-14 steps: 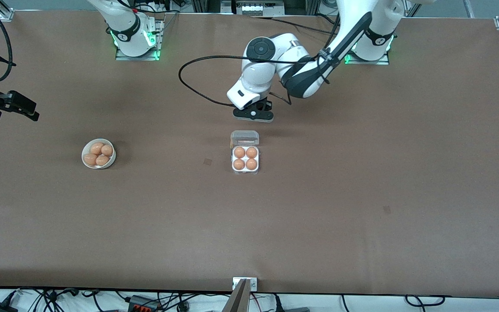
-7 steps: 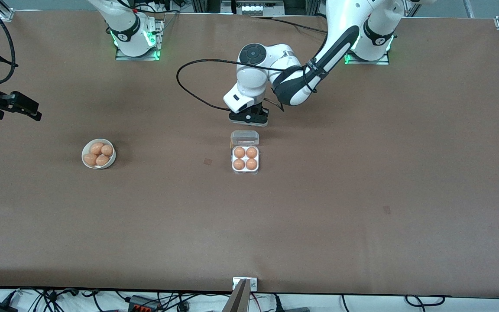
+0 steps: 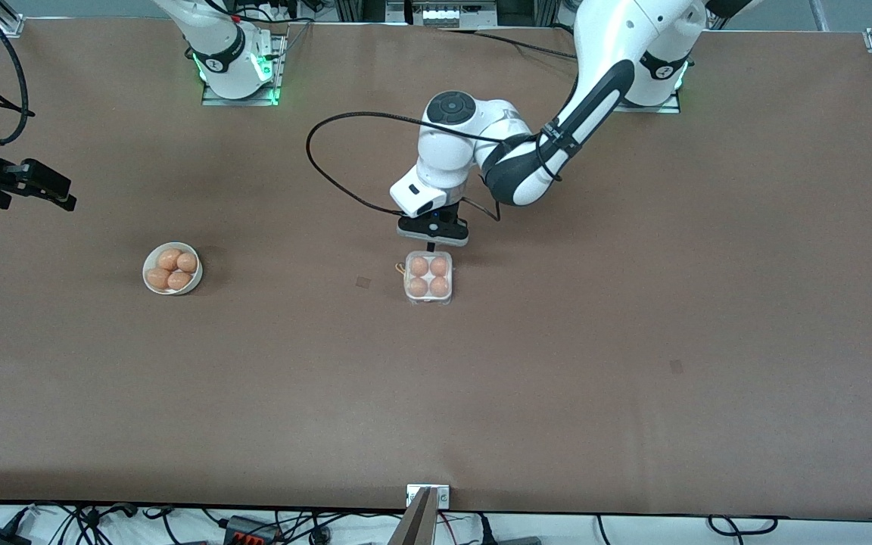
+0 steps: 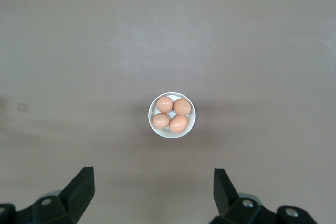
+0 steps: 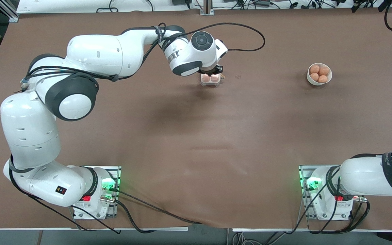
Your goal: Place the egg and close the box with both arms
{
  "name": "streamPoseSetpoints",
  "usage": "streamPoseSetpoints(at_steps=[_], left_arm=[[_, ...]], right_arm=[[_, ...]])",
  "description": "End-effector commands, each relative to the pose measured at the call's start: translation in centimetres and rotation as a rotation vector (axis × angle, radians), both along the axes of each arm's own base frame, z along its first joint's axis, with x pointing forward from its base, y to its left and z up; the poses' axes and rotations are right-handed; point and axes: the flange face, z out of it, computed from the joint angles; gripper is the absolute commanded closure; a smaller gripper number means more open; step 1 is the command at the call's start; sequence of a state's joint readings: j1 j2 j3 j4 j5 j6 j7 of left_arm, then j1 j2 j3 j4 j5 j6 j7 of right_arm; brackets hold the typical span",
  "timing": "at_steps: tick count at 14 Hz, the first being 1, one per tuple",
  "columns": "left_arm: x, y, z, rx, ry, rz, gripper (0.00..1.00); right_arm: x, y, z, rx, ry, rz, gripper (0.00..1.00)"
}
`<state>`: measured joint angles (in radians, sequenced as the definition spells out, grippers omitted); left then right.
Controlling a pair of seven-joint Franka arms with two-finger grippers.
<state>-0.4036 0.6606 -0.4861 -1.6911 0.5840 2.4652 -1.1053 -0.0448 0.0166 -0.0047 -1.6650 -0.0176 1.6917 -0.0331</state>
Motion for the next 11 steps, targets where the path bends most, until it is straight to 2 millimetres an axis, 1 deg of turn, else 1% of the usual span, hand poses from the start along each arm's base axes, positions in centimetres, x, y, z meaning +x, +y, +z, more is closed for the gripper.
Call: streamPoseSetpoints(at_steps=[1, 2, 3, 4, 5, 7, 8, 9, 11], left_arm=[[0.2, -0.5, 0.1, -0.004, -0.017, 0.017, 0.99], [0.5, -0.2, 0.4, -0.004, -0.02, 0.023, 0.99], [0.9, 0.3, 1.1, 0.002, -0.025, 0.039, 0.99], [1.5, 1.6, 1.9, 0.031, -0.025, 0.055, 0.99], [2.3, 2.9, 3.1, 0.058, -0.022, 0.076, 0.99], [2.7, 4.5, 5.6, 0.101, 0.026, 0.113, 0.99], [2.6, 5.4, 7.0, 0.12, 0.066, 0.128, 0.99], [3.0, 7.0, 8.3, 0.138, 0.109, 0.152, 0.99], [3.7, 10.2, 11.3, 0.168, 0.18, 0.192, 0.99]], right_arm=[[-0.1, -0.1, 0.3, 0.014, -0.003, -0.005, 0.0], [-0.1, 0.0, 0.4, 0.013, -0.003, -0.003, 0.0], [-0.1, 0.1, 0.2, 0.013, -0.001, 0.0, 0.0], [-0.1, -0.1, 0.2, 0.013, 0.002, -0.003, 0.0], [-0.1, -0.2, 0.2, 0.013, 0.002, -0.005, 0.0], [-0.2, -0.3, 0.2, 0.012, 0.007, 0.0, 0.0], [-0.1, -0.3, -0.1, 0.012, 0.011, 0.003, 0.0], [0.0, -0.3, -0.4, 0.011, 0.016, 0.004, 0.0], [0.0, -0.3, -0.2, 0.01, 0.008, 0.003, 0.0]])
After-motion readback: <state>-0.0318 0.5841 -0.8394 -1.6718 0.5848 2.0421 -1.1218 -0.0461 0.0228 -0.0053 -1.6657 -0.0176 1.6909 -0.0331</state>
